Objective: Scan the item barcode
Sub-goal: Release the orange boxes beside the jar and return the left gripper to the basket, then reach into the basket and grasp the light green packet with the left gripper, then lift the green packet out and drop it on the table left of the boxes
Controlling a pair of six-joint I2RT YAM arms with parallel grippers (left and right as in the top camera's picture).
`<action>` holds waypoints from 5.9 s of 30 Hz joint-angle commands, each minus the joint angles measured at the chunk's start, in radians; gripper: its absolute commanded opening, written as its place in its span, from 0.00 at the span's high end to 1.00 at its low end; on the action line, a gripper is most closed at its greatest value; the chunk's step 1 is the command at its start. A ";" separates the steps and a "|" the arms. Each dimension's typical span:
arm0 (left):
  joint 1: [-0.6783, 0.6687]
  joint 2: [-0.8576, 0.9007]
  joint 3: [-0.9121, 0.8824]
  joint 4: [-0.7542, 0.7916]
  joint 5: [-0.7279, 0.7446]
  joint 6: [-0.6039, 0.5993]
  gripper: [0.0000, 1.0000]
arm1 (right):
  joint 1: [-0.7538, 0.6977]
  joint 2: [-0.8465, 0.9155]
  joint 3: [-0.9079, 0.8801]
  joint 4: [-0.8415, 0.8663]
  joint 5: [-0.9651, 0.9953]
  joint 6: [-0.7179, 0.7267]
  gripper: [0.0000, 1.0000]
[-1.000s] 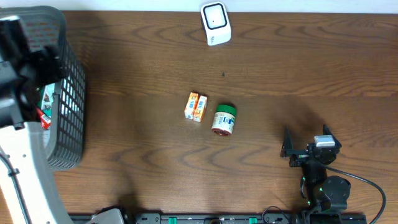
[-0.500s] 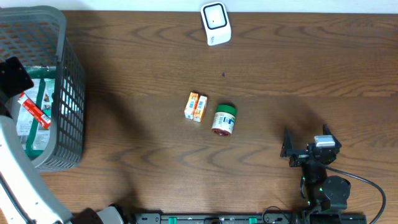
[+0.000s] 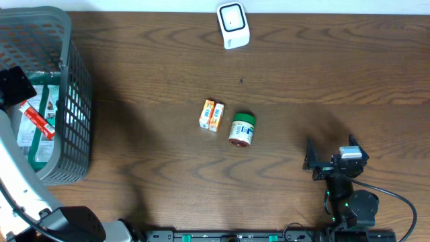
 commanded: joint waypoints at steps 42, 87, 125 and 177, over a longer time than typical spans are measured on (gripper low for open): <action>0.005 0.013 0.009 0.042 0.202 0.013 0.00 | -0.005 -0.006 -0.001 -0.004 0.002 -0.011 0.01; 0.054 0.668 0.007 0.265 0.508 -0.001 0.23 | -0.005 -0.006 -0.001 -0.004 0.002 -0.011 0.01; 0.072 0.571 0.017 0.175 0.685 -0.077 0.93 | -0.005 -0.006 -0.001 -0.004 0.002 -0.011 0.01; -0.641 0.291 -0.316 0.126 0.531 -0.346 0.92 | -0.005 -0.006 -0.001 -0.004 0.002 -0.011 0.01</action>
